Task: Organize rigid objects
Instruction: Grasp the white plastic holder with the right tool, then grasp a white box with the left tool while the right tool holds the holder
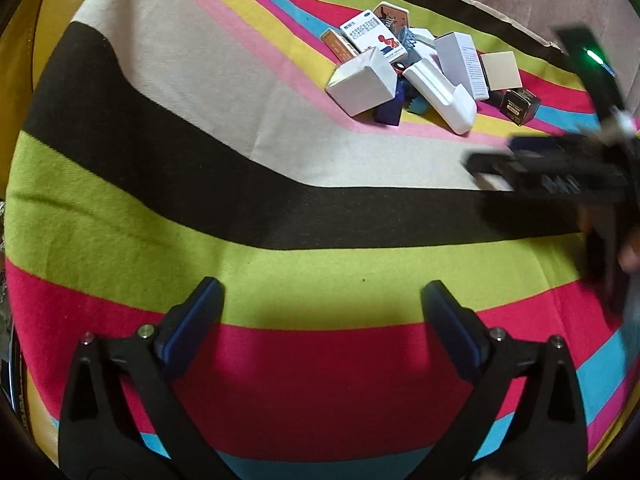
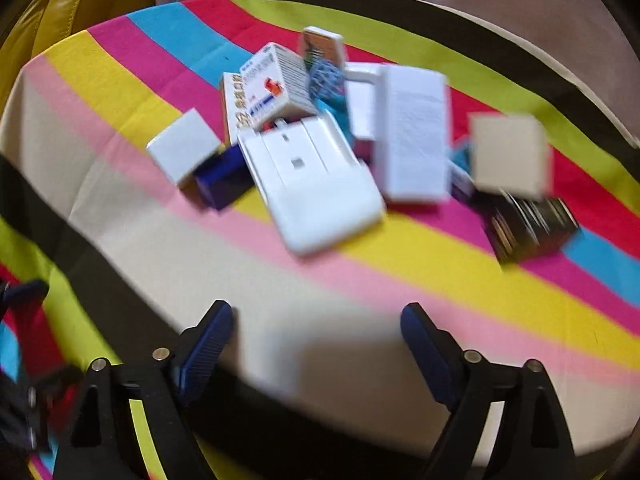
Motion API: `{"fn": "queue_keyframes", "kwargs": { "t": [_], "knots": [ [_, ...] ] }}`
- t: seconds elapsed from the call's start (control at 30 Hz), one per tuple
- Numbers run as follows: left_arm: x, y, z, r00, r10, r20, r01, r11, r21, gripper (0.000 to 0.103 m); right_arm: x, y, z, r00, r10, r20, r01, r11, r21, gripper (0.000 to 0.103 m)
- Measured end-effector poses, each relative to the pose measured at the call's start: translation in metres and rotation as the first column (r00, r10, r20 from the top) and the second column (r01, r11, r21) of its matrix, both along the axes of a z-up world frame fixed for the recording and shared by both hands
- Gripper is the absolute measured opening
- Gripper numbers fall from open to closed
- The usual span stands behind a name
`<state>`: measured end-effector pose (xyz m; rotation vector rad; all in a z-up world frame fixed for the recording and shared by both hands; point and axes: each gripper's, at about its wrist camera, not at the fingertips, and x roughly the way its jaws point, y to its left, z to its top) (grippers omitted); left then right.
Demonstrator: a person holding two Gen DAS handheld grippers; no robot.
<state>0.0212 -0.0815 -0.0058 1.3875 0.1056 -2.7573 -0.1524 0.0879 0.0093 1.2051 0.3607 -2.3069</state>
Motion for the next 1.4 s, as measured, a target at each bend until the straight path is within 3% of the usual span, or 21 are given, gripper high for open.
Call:
{"fn": "queue_keyframes", "kwargs": {
  "t": [0.27, 0.33, 0.37, 0.53, 0.8, 0.97, 1.07, 1.17, 1.33, 1.4],
  "knots": [
    [-0.004, 0.001, -0.002, 1.0, 0.005, 0.001, -0.005, 1.0, 0.004, 0.103, -0.064, -0.031, -0.004, 0.998, 0.06, 0.013, -0.06, 0.998, -0.002, 0.098],
    [-0.003, 0.001, -0.002, 1.0, 0.005, 0.001, -0.005, 1.0, 0.004, 0.103, -0.063, -0.033, -0.003, 0.996, 0.093, 0.006, -0.093, 0.996, -0.002, 0.087],
    [-0.003, 0.002, -0.002, 1.0, 0.005, 0.001, -0.005, 1.0, 0.004, 0.103, -0.058, -0.031, -0.001, 0.995, 0.1, -0.008, -0.1, 0.995, -0.011, 0.07],
    [-0.004, 0.003, -0.003, 1.0, 0.004, 0.001, -0.004, 1.0, 0.004, 0.103, -0.01, -0.006, 0.002, 0.995, 0.094, -0.019, -0.094, 0.995, -0.011, 0.07],
    [0.0, 0.0, 0.0, 1.0, 0.008, 0.007, -0.008, 1.0, -0.01, 0.103, 0.104, 0.07, 0.007, 0.998, -0.043, -0.045, 0.045, 0.998, 0.048, 0.07],
    [-0.009, 0.002, 0.002, 1.0, 0.016, 0.026, -0.016, 1.0, -0.016, 0.103, 0.149, 0.114, 0.008, 0.986, -0.163, -0.041, 0.162, 0.987, -0.019, 0.07],
    [-0.031, 0.016, 0.005, 0.999, -0.034, 0.023, 0.036, 0.993, -0.109, 0.101, 0.152, 0.113, 0.009, 0.984, -0.168, -0.059, 0.167, 0.986, -0.019, 0.07],
    [-0.064, 0.032, 0.017, 0.996, -0.089, -0.022, 0.081, 0.965, -0.249, 0.099, 0.148, 0.109, 0.01, 0.984, -0.167, -0.061, 0.166, 0.986, -0.026, 0.07],
    [-0.115, 0.046, 0.026, 0.987, -0.146, -0.065, 0.114, 0.927, -0.358, 0.096, 0.15, 0.111, 0.01, 0.985, -0.166, -0.055, 0.164, 0.986, -0.036, 0.07],
    [-0.13, 0.05, 0.027, 0.984, -0.167, -0.069, 0.128, 0.913, -0.388, 0.083, 0.148, 0.11, 0.008, 0.985, -0.165, -0.055, 0.164, 0.986, -0.036, 0.07]
  ]
}}
